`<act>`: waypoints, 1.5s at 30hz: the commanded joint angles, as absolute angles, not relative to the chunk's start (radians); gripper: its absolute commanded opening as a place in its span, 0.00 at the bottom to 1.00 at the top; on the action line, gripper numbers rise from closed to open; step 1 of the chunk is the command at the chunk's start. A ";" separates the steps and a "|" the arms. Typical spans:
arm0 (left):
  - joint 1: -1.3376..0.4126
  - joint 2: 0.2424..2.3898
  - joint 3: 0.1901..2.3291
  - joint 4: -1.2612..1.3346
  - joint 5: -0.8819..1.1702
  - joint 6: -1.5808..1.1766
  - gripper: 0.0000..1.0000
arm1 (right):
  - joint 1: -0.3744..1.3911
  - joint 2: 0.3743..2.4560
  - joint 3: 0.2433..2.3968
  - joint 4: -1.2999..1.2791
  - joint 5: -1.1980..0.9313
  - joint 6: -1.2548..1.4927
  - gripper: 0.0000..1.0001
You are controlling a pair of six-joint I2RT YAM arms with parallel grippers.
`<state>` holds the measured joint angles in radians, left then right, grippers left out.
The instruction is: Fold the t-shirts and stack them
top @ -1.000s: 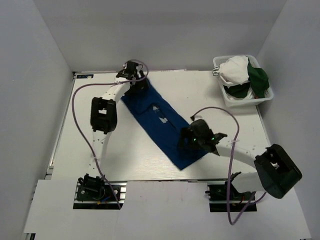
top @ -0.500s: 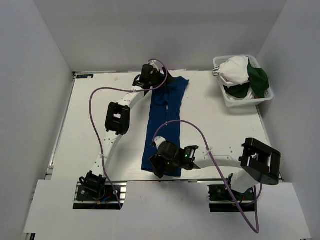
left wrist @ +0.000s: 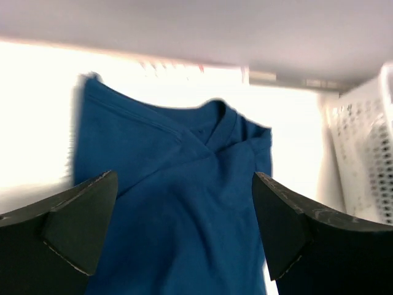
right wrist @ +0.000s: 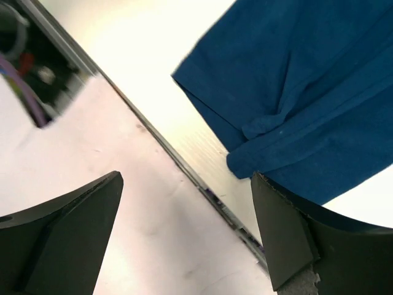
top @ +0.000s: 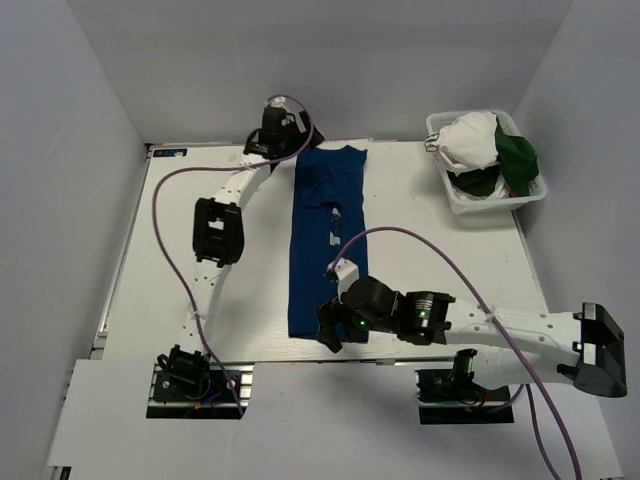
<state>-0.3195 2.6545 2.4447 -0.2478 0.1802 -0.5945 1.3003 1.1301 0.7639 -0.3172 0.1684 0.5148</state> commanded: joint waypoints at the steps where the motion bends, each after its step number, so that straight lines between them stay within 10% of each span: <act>1: -0.307 2.294 2.395 -0.299 0.087 -0.485 1.00 | 1.301 1.070 0.747 -0.388 0.209 0.615 0.90; 7: -0.328 1.993 2.096 -0.498 0.107 -0.413 1.00 | 1.276 0.965 0.657 -0.508 0.302 0.866 0.90; 13: -0.350 1.472 1.179 -0.350 0.256 -0.544 1.00 | 1.229 0.852 0.551 -0.589 0.308 1.002 0.90; 21: -0.432 1.068 0.617 -0.405 0.284 -0.704 1.00 | 1.158 0.909 0.460 -0.364 0.218 0.913 0.90; 39: -0.727 1.345 0.523 -0.370 0.198 -0.818 0.73 | 0.993 1.117 0.407 -0.226 0.025 0.882 0.44; 45: -0.790 1.439 0.584 -0.405 0.111 -0.827 0.24 | 0.986 1.086 0.382 -0.172 -0.040 0.831 0.10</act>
